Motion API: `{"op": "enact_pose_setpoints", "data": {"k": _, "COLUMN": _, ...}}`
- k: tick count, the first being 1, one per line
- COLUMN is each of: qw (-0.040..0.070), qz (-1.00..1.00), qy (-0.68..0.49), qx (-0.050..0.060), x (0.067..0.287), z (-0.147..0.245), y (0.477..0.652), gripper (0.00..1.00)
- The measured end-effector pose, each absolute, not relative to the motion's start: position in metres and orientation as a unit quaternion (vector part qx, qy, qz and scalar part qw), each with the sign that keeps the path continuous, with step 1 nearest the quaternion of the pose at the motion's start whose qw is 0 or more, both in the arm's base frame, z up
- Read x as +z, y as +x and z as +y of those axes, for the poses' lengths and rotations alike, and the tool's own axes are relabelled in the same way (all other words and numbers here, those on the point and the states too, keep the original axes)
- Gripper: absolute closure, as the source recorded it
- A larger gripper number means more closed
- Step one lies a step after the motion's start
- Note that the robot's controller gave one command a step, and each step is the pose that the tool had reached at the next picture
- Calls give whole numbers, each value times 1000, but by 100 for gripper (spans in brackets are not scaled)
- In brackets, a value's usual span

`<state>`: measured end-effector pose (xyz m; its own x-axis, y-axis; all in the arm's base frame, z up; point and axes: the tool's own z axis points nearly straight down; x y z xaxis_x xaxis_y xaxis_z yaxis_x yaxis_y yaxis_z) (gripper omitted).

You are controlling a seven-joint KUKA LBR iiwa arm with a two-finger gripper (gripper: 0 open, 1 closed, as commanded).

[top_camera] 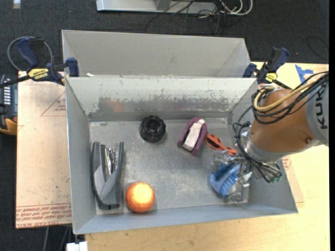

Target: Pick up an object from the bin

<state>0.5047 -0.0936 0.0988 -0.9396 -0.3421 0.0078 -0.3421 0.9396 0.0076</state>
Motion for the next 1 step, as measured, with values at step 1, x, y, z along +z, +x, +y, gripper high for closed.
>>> {"op": "enact_pose_setpoints", "data": {"k": 1, "qw": -8, "qz": -999, "qy": -32, "qx": -6, "x": 71, "z": -102, "y": 498, "gripper": 0}}
